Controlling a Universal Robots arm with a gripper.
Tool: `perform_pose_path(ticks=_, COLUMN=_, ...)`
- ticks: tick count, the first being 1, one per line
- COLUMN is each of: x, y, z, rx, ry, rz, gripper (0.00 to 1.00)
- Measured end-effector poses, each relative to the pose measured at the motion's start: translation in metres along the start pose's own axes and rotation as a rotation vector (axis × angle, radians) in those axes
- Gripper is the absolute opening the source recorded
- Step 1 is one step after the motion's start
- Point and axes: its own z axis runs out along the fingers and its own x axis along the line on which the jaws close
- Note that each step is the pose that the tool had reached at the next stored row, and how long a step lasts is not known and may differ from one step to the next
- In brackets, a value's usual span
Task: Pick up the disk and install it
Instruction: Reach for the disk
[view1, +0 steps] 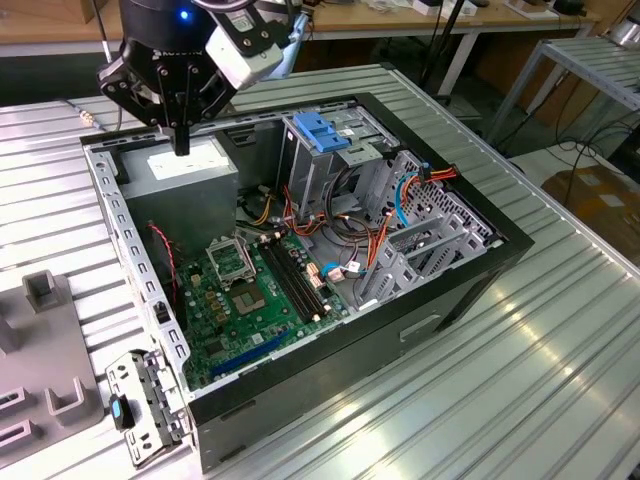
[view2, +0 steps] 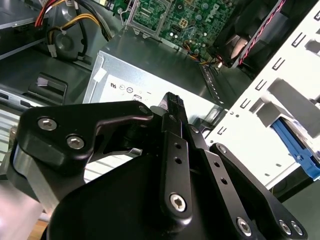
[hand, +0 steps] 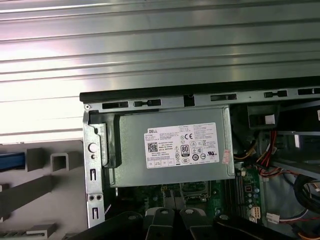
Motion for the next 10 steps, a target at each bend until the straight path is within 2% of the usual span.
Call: perform_pose_path(ticks=10, x=0.0024, y=-0.0002, z=0.0007, rx=0.0004, ry=0.0045, rz=0.0, gripper=0.11)
